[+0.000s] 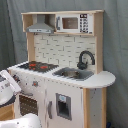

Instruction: Play with the kitchen

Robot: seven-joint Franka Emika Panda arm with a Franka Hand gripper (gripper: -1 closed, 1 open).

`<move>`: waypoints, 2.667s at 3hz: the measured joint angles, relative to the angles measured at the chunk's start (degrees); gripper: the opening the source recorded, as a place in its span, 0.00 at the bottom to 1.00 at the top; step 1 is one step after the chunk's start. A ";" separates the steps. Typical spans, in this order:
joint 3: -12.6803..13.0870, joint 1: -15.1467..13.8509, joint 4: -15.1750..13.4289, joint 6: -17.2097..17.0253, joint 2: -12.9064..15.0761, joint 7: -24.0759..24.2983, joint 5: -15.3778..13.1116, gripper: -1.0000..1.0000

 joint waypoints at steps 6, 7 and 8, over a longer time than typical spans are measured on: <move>0.02 0.11 0.12 -0.86 -0.39 -37.27 -0.15 0.00; 0.02 0.13 0.21 -1.21 -0.63 -43.73 -0.16 0.00; 0.04 0.14 0.34 -1.63 -0.81 -50.00 -0.21 0.00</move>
